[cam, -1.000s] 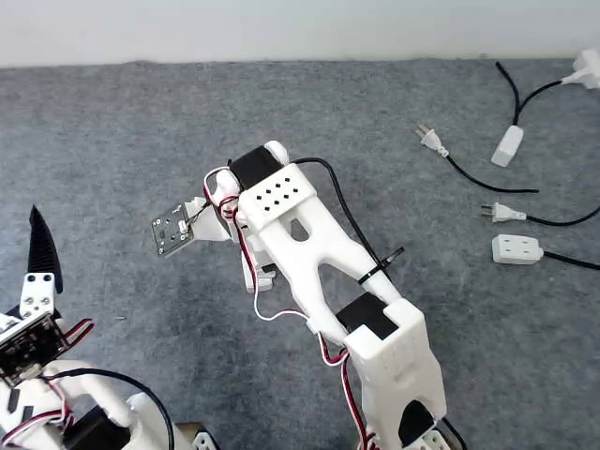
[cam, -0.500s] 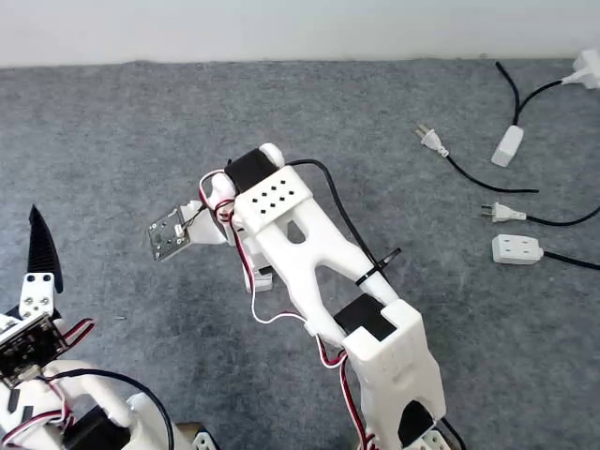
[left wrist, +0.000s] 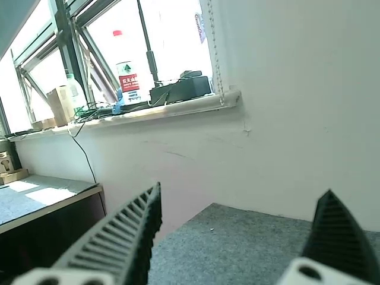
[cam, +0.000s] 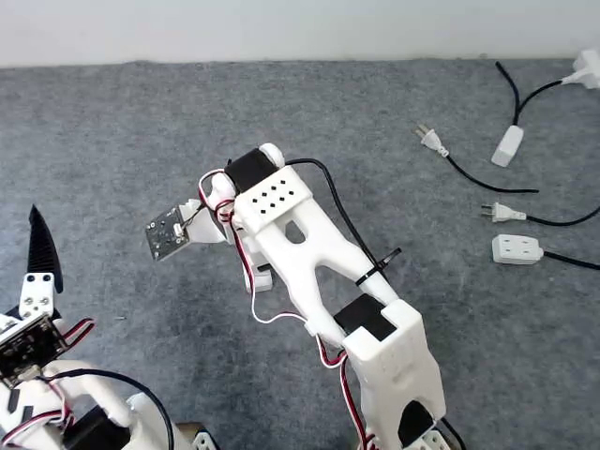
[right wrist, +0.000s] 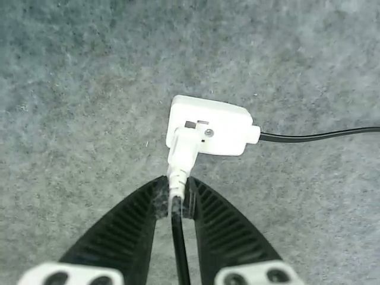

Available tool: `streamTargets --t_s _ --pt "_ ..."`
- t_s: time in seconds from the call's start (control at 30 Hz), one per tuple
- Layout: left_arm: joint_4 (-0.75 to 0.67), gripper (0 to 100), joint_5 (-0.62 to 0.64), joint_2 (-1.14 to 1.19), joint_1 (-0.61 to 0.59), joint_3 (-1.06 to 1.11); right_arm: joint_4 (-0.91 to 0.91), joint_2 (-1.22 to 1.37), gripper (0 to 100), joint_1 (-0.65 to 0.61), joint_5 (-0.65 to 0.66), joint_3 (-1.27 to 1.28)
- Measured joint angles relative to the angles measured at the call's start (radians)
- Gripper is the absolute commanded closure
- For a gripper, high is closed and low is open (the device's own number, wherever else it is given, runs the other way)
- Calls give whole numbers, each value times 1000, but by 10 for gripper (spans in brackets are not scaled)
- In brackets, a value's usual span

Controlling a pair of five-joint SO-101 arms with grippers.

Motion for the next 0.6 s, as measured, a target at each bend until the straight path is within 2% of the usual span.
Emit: streamTargets --t_s 0.4,0.6 --pt "0 603 0 0 0 0 -34 17 991 0 0 0" --pt "0 603 0 0 0 0 11 17 991 0 0 -34"
